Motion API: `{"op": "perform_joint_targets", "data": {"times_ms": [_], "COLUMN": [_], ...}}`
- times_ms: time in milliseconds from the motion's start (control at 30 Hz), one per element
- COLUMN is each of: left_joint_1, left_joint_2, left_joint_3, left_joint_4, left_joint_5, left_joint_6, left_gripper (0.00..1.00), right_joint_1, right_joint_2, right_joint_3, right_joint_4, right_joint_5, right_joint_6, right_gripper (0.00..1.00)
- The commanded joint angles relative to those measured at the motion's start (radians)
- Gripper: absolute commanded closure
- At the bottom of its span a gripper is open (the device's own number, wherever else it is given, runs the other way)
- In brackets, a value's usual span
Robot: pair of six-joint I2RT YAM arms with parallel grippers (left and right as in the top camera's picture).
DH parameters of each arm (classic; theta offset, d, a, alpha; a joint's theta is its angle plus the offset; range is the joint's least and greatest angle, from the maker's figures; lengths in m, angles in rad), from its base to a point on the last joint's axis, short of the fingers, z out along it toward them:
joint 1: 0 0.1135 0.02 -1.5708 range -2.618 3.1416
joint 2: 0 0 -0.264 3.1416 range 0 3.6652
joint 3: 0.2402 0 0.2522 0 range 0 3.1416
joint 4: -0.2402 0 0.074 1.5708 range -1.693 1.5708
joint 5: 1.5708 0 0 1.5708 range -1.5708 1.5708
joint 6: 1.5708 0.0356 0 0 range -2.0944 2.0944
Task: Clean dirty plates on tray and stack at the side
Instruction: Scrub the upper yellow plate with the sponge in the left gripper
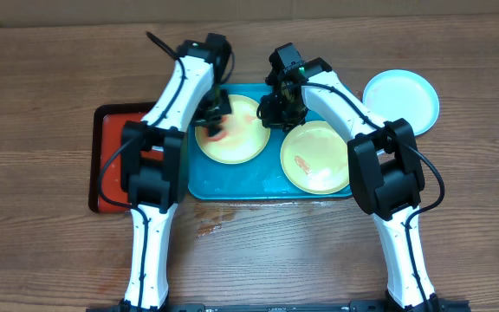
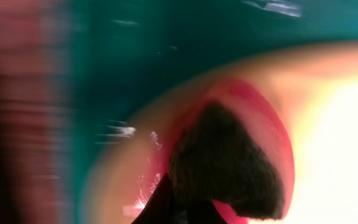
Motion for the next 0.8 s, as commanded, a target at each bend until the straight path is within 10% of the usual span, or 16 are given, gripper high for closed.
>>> {"op": "perform_joint_targets", "data": {"times_ms": [0,433,767], "left_joint_1": [0.054,0.152,0.324], "left_joint_2": [-0.067,-0.284,-0.298], "left_joint_3": [0.040,0.101,0.058], "left_joint_4": [-0.011,-0.030,-0.127], "left_joint_5": [-0.227,-0.144,-0.070], "left_joint_6": [-0.029,-0.030,-0.028], "left_gripper": [0.96,0.96,0.96], "right_joint_1": [-0.012,0.027,0.267], "right_joint_2": [0.000,-0.045,-0.058], "right_joint_3": [-0.016,0.250,0.476], "right_joint_4": [-0.017,-0.210,-0.380], "right_joint_5": [0.150,0.287,1.151], "right_joint_6": [-0.003,-0.168,-0.361], "right_gripper": [0.96,0.96,0.96]}}
